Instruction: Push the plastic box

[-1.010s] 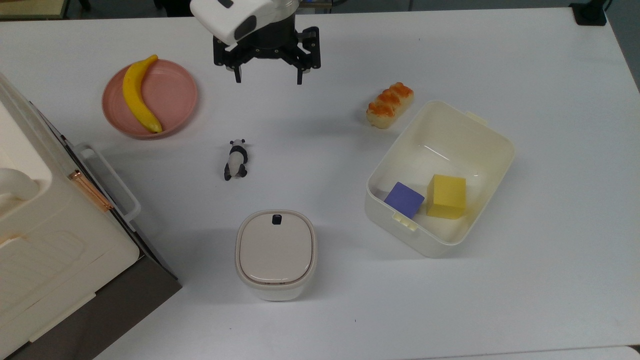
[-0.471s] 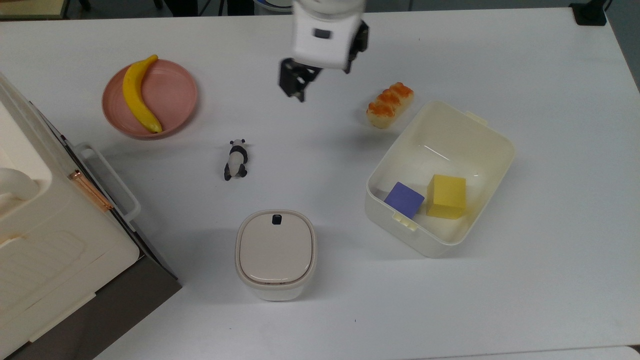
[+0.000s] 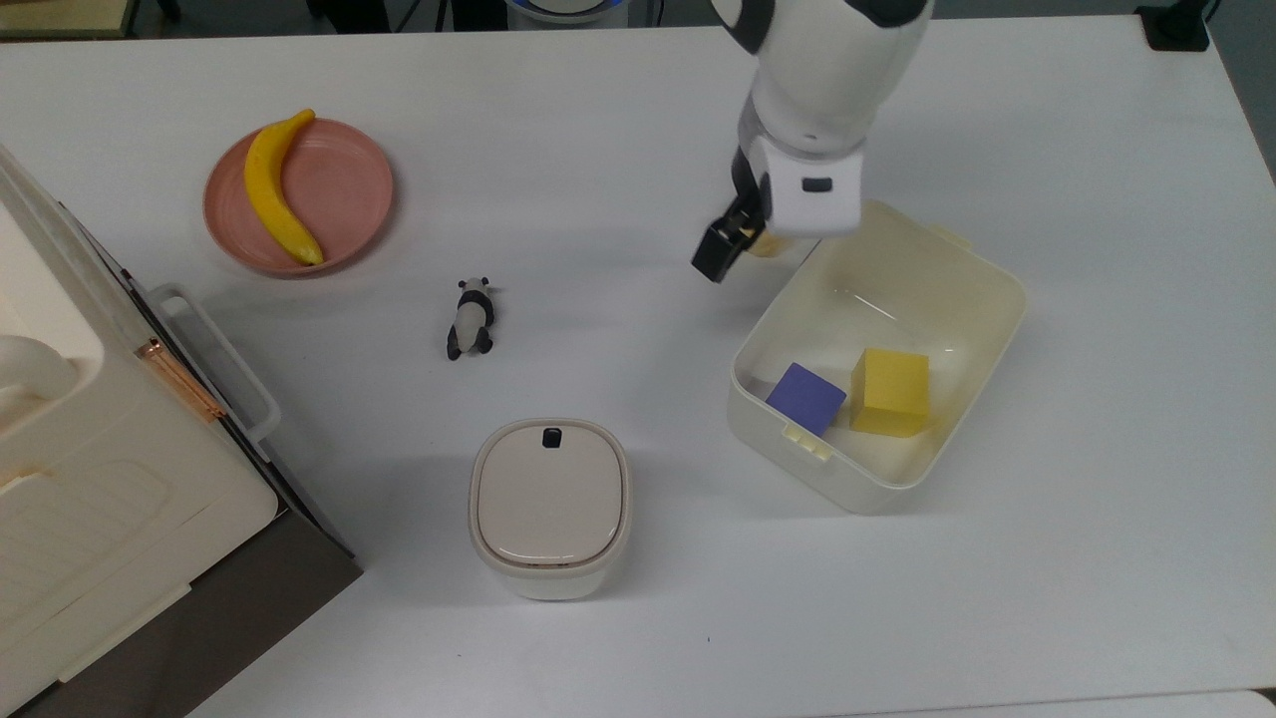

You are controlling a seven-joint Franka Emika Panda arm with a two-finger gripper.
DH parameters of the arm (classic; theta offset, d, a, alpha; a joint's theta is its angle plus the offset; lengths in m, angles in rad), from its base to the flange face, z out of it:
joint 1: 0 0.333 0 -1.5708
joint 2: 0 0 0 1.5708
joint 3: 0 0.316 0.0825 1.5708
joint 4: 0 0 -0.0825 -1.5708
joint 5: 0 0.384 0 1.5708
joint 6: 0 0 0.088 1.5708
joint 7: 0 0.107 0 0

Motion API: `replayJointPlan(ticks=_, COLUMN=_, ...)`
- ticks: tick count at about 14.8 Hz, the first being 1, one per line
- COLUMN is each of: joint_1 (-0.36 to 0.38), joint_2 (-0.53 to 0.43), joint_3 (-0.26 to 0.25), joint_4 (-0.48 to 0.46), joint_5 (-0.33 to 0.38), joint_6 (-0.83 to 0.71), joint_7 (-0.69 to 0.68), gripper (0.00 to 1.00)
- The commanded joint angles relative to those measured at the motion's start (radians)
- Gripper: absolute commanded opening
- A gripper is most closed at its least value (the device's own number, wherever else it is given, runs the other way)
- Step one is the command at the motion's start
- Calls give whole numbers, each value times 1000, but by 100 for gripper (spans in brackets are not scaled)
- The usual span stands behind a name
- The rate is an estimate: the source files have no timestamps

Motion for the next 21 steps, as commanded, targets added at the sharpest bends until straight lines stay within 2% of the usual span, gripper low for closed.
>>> replayJointPlan(ticks=1, joint_1=26, joint_2=49, joint_3=-12, joint_4=-6, joint_5=-30, joint_6=71, joint_7=-26, gripper=100)
replayJointPlan(ticks=4, joint_1=58, joint_2=107, joint_3=-12, joint_4=46, joint_5=-42, joint_6=98, joint_7=-26, gripper=100)
replayJointPlan(ticks=8, joint_1=92, joint_2=134, joint_3=-12, joint_4=68, joint_5=-47, joint_6=215, joint_7=-22, gripper=100)
replayJointPlan(ticks=10, joint_1=110, joint_2=178, joint_3=-12, joint_4=149, joint_5=-61, joint_6=218, joint_7=-11, gripper=100)
replayJointPlan(ticks=13, joint_1=101, joint_2=143, joint_3=-13, joint_4=141, joint_5=-53, joint_6=208, joint_7=30, gripper=100)
replayJointPlan(ticks=15, joint_1=60, joint_2=48, joint_3=-10, joint_4=62, joint_5=-48, joint_6=177, joint_7=131, gripper=100)
replayJointPlan(ticks=17, joint_1=-17, joint_2=-27, joint_3=16, joint_4=49, joint_5=-47, joint_6=29, joint_7=271, gripper=100)
replayJointPlan(ticks=19, joint_1=-159, joint_2=-92, joint_3=105, joint_4=49, joint_5=-47, joint_6=-58, joint_7=429, gripper=100)
replayJointPlan(ticks=21, joint_1=-282, joint_2=-147, joint_3=160, joint_4=48, joint_5=-47, joint_6=-134, joint_7=596, gripper=100)
